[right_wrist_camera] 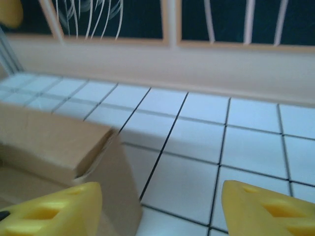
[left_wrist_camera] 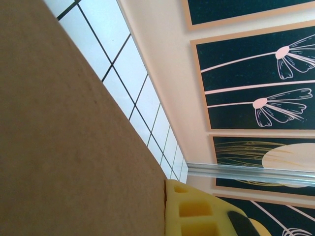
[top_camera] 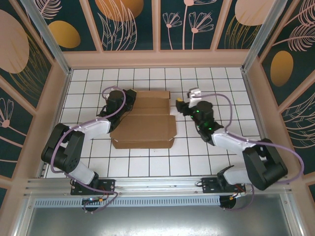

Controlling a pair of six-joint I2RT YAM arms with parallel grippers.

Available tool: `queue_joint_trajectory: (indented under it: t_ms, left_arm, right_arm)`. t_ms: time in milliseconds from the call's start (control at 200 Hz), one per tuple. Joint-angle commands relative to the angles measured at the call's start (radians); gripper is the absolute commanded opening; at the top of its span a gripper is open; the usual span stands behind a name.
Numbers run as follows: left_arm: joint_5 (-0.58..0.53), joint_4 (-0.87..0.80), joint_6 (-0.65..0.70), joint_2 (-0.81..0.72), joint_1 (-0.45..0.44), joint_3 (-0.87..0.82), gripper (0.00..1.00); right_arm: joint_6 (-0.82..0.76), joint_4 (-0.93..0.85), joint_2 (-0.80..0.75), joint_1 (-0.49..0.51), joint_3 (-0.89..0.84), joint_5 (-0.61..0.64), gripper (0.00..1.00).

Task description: Fold the paper box

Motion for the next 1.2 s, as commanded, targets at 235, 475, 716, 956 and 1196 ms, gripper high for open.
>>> queue_joint_trajectory:
  t_ms: [235, 475, 716, 956, 1196]
  left_arm:
    - [-0.056, -0.146, -0.057, -0.012, -0.024, 0.013, 0.00]
    - [-0.110, -0.241, -0.088, -0.042, -0.029, 0.021, 0.00]
    - [-0.126, -0.299, -0.127, -0.050, -0.036, 0.029, 0.00]
    - [-0.143, -0.355, -0.138, -0.039, -0.036, 0.055, 0.00]
    - [-0.141, -0.375, -0.157, -0.025, -0.035, 0.072, 0.00]
  right_arm:
    - [-0.170, -0.016, 0.162, 0.047, 0.040, -0.150, 0.65]
    - [-0.206, -0.060, 0.334, 0.073, 0.156, -0.108, 0.62]
    - [-0.213, -0.104, 0.473, 0.087, 0.290, -0.031, 0.52]
    - [-0.177, -0.103, 0.542, 0.090, 0.337, -0.011, 0.37]
    - [-0.165, -0.105, 0.582, 0.117, 0.349, 0.057, 0.29]
